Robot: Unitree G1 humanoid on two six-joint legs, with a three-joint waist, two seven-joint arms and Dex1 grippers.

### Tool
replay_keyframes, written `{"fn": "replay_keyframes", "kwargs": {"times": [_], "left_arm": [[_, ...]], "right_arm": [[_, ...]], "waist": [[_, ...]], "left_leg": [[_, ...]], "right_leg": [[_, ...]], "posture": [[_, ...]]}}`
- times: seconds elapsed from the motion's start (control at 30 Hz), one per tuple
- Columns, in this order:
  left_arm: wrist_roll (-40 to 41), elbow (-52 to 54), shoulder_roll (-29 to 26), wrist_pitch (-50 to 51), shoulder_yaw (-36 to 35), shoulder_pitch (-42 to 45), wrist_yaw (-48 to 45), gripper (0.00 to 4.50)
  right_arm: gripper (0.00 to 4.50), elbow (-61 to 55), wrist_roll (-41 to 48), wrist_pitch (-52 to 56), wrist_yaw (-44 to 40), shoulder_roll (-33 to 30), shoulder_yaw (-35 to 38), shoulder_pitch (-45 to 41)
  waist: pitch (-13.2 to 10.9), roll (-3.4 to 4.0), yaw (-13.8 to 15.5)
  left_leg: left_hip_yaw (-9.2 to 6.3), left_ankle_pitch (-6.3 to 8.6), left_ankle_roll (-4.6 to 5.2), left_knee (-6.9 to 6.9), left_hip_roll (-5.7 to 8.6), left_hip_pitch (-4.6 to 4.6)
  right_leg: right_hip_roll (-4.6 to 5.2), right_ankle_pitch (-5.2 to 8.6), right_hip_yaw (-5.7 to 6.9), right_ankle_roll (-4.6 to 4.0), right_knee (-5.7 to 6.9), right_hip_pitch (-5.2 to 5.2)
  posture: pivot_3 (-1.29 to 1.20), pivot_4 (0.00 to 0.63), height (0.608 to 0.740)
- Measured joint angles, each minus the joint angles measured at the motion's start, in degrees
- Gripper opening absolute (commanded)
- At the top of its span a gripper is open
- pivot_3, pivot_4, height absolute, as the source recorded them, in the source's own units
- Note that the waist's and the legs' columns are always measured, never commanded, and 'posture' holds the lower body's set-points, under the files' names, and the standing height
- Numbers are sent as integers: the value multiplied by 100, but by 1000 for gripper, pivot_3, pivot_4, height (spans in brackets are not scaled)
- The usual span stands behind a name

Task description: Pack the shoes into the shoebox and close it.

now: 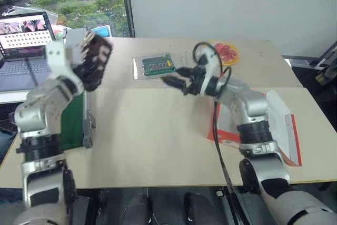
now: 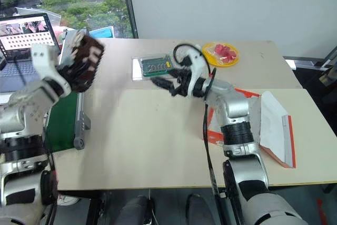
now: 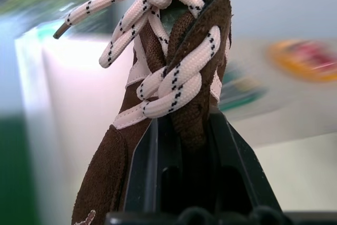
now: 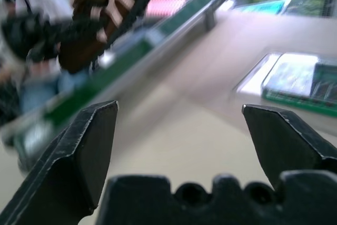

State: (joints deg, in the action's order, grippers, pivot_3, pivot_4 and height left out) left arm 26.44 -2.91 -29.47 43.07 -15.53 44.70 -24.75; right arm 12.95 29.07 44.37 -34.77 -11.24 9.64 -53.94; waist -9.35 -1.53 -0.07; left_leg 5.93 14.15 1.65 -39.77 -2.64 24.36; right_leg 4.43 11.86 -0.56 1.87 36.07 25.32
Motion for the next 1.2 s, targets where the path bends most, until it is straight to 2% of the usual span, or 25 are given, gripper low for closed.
{"fn": "replay_keyframes", "kwargs": {"times": [0.17,0.27,0.63,0.77,0.87,1.1,1.2], "left_arm": [[205,173,810,186,585,338,46,72],[214,122,1075,202,778,436,26,72],[214,-222,2010,110,1218,728,-52,72],[210,-227,2177,101,1222,732,-18,72],[214,-226,2272,104,1226,738,27,67],[215,-227,2285,106,1255,837,1,67],[206,-229,2221,106,1255,844,4,67]], "right_arm": [[4500,-64,1018,563,1119,351,1208,-218],[4500,-116,1353,746,1543,391,1586,-210],[4500,-619,1832,872,2126,387,1568,-15],[4500,-676,1854,872,2145,337,1552,77],[3819,-678,1850,861,2160,317,1552,103],[1562,-677,1846,690,2220,316,1548,112],[1046,-661,1846,635,2241,329,1513,105]], "waist": [[0,1,-80],[-1,2,-127],[-1,2,-92],[-1,2,-87],[-1,2,-96],[-2,3,-86],[-2,3,-90]], "left_leg": [[-1,17,30,6,-3,-7],[-5,16,31,8,-3,-5],[-9,25,48,4,1,-2],[-16,25,49,4,2,-2],[-34,25,49,4,2,-3],[-49,25,50,4,4,-2],[-50,25,50,4,4,-3]], "right_leg": [[-6,0,-7,0,2,1],[-9,0,-12,-1,5,9],[-6,0,-13,1,-1,5],[-7,0,-13,1,-2,5],[-8,0,-15,1,-2,5],[-7,0,-14,2,-3,3],[-7,0,-14,2,-3,3]], "posture": [[0,150,740],[0,150,740],[0,150,740],[0,150,740],[0,150,740],[0,150,740],[0,150,740]]}}
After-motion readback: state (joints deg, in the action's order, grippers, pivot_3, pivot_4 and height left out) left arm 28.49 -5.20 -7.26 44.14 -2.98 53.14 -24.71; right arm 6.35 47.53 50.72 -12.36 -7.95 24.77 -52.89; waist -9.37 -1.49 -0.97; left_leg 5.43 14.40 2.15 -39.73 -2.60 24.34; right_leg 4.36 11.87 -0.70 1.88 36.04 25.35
